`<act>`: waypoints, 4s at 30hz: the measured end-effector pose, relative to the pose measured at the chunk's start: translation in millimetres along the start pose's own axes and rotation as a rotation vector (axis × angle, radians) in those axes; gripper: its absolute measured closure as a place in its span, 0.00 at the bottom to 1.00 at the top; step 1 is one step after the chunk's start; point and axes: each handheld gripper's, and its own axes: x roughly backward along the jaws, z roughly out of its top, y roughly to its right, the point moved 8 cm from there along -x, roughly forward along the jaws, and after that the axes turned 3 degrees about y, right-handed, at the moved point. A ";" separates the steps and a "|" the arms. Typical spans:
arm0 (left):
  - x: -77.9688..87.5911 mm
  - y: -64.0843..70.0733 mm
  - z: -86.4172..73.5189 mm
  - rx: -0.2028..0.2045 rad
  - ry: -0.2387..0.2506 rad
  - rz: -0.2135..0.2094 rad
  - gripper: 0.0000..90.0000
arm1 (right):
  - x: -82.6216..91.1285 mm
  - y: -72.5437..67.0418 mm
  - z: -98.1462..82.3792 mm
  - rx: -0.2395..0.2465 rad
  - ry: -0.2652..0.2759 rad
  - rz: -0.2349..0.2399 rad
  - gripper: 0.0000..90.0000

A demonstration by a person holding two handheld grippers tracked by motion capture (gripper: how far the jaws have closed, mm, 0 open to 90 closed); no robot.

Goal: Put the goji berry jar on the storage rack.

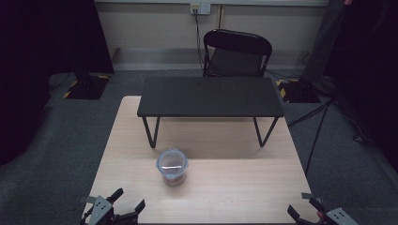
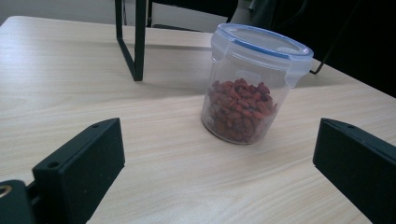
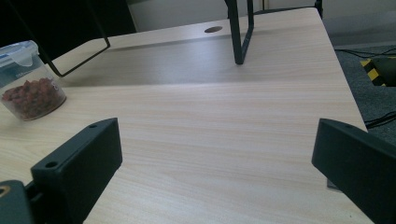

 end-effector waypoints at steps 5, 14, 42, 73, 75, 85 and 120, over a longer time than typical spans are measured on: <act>-0.6 -0.6 -0.3 -0.002 -0.012 0.001 0.01 | 0.7 0.9 0.0 -0.004 0.005 0.000 0.01; -3.3 2.4 -1.2 -0.019 -0.016 -0.015 0.01 | 0.8 2.1 -0.3 -0.010 0.003 -0.001 0.01; -87.4 25.9 1.8 -0.077 -0.100 -0.033 0.01 | 3.7 4.0 -0.7 -0.021 0.008 -0.005 0.01; -145.2 48.0 -2.2 -0.132 -0.098 0.008 0.01 | 3.2 6.8 -1.0 -0.034 0.002 -0.002 0.01; -148.3 49.1 -2.7 -0.125 -0.095 0.014 0.00 | 3.1 6.8 -1.0 -0.034 0.002 -0.001 0.01; -160.3 56.0 -4.6 -0.139 -0.079 0.060 0.00 | 2.2 6.8 -1.1 -0.033 -0.002 0.002 0.01; -167.1 63.6 -4.5 -0.161 -0.075 0.112 0.02 | 4.2 6.1 -0.2 -0.036 -0.001 0.025 0.03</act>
